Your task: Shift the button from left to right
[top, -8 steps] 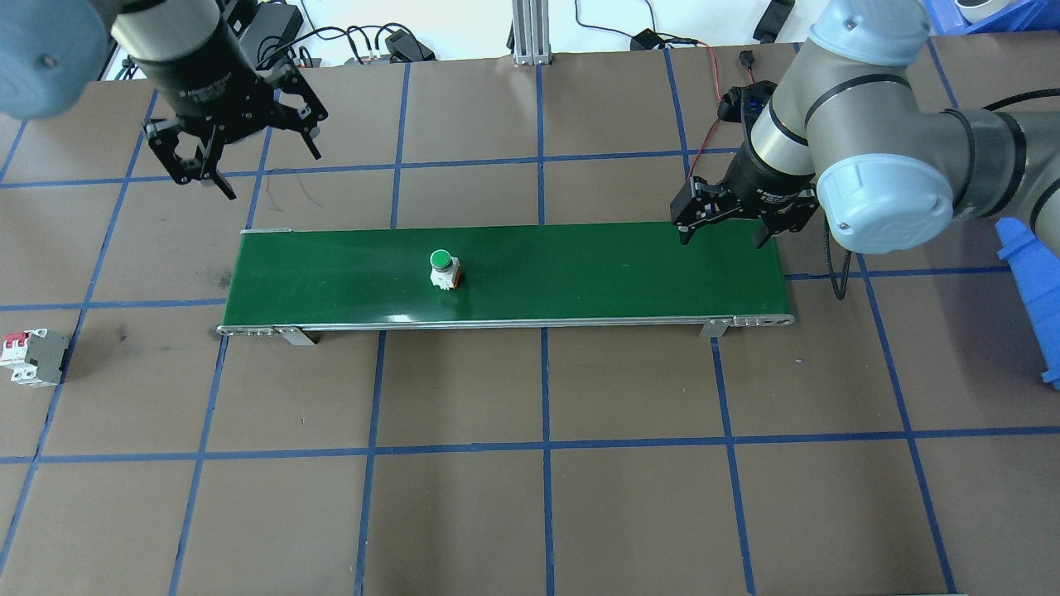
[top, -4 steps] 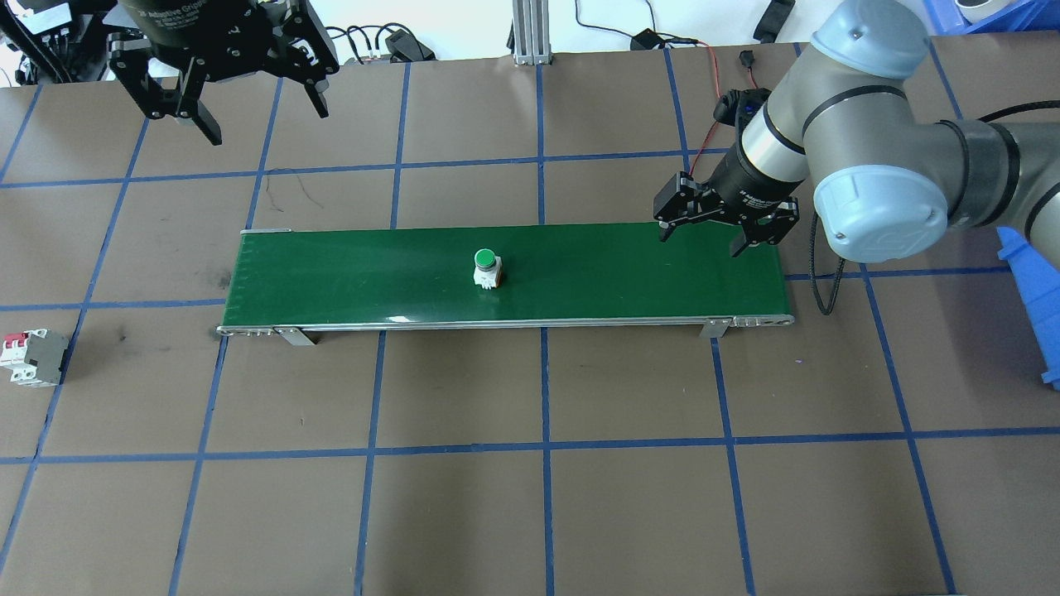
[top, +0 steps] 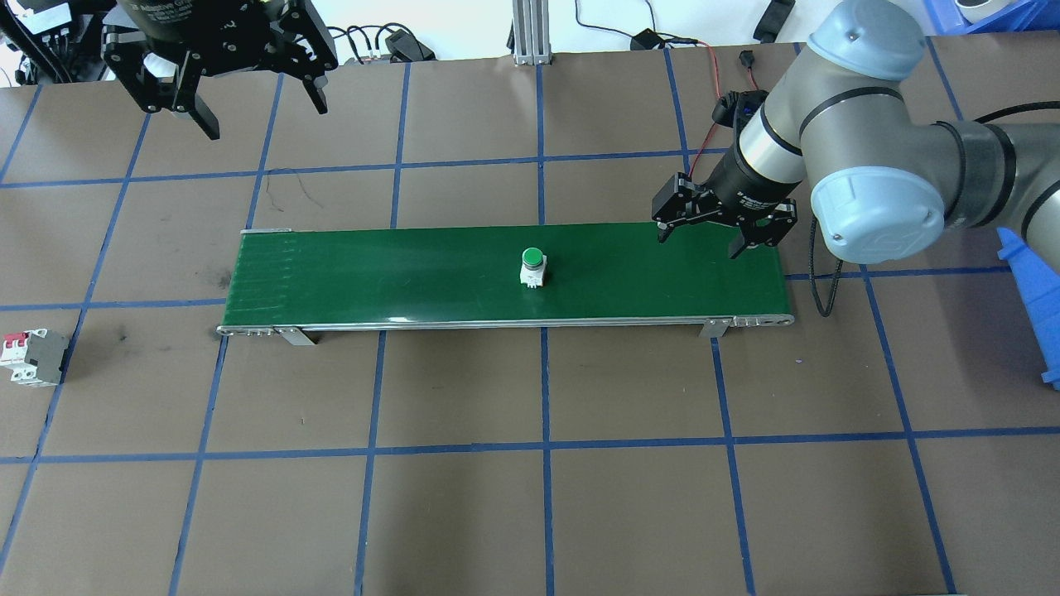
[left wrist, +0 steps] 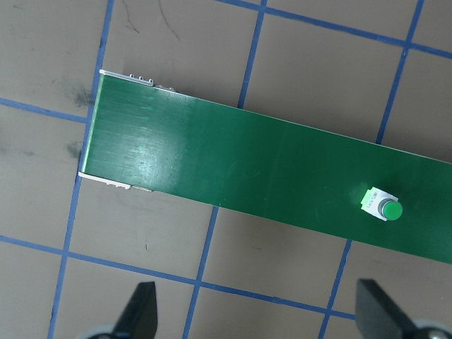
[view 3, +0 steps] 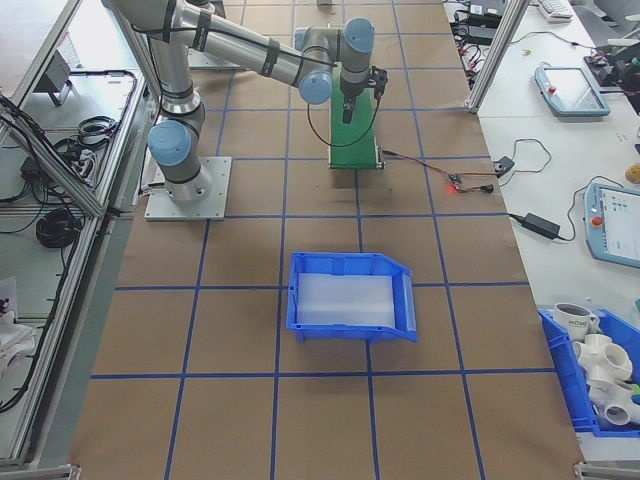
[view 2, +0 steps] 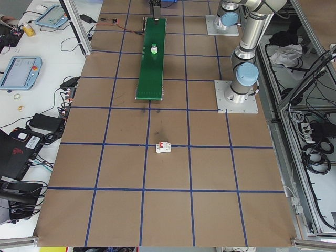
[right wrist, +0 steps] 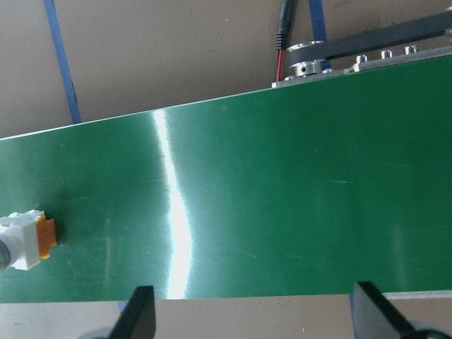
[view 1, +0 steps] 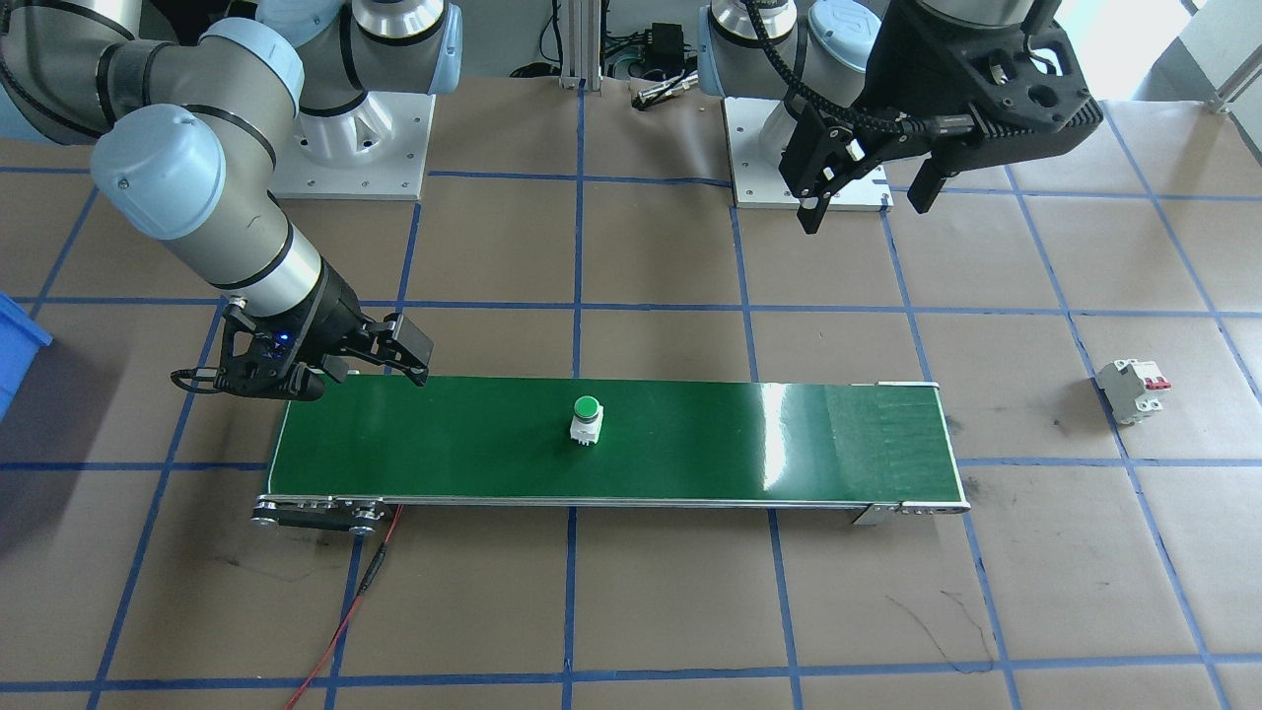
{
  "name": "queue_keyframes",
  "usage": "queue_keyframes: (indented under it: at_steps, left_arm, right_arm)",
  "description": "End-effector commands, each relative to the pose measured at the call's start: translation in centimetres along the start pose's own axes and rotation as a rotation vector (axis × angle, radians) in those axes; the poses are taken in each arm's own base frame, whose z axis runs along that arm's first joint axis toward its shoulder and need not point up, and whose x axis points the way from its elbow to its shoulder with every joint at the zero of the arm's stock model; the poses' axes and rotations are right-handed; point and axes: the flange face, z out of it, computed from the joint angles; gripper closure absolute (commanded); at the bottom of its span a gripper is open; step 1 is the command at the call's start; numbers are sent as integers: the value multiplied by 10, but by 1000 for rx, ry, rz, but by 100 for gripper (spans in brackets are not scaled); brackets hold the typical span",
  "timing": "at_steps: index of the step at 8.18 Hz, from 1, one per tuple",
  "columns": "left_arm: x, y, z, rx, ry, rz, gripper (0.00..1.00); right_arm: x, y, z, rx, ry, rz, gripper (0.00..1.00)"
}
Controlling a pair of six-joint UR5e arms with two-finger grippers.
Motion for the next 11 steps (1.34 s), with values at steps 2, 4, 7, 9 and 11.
queue_keyframes:
  at_steps: [2,4,7,9,11]
  left_arm:
    - [-9,-5,2,32,-90,100,0]
    - [-5,-15,3,71,-78,171,0]
    - [8,-16,3,69,43,175,0]
    - [7,-15,1,73,44,175,0]
    - [6,-13,0,75,42,174,0]
  right_arm:
    - [-36,7,9,18,-5,103,0]
    - [-61,10,25,40,-15,122,0]
    - [-59,-3,61,22,30,103,6]
    - [-47,-14,74,38,118,84,12]
    - [-34,-14,78,-4,170,68,68]
